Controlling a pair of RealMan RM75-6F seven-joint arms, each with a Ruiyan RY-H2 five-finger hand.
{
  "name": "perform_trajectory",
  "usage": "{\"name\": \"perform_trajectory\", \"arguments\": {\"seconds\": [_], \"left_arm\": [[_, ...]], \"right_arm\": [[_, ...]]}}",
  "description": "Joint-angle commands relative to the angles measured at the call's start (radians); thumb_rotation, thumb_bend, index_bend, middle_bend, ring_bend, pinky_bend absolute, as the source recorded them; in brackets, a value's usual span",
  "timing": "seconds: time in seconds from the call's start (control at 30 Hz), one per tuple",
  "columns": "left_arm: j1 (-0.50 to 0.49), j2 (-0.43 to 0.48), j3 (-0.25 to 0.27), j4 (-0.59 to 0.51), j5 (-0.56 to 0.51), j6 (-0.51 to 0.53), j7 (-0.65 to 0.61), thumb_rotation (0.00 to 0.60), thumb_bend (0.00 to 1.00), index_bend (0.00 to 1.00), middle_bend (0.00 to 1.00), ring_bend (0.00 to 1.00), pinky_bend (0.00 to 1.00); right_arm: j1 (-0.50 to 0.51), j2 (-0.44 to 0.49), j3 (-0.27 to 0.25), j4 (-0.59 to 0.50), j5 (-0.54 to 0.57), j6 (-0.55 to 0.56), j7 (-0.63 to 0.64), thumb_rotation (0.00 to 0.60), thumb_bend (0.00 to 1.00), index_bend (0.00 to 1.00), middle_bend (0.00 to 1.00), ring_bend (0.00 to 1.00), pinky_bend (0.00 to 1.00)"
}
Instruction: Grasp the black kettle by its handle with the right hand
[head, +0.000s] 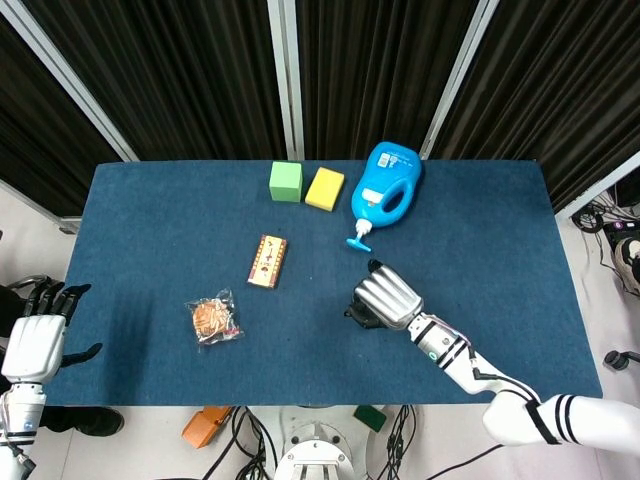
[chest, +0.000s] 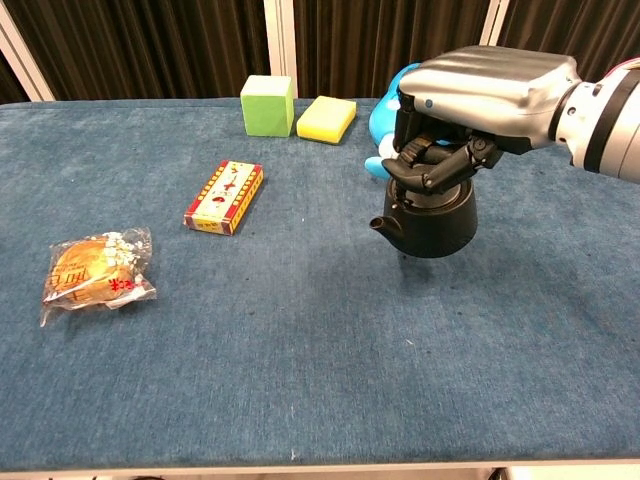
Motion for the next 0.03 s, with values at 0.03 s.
{"name": "perform_trajectory", "arguments": {"seconds": [0.03], "left_arm": [[-0.001, -0.001, 0.0, 0.001, -0.001, -0.001, -0.001, 0.6, 0.02, 0.17, 0.18, 0.1, 0.0]], "right_arm": [[0.0, 0.001, 0.001, -0.003, 0.004, 0.0, -0.002, 0.389, 0.7, 1.0, 1.0, 1.0, 0.41]]}}
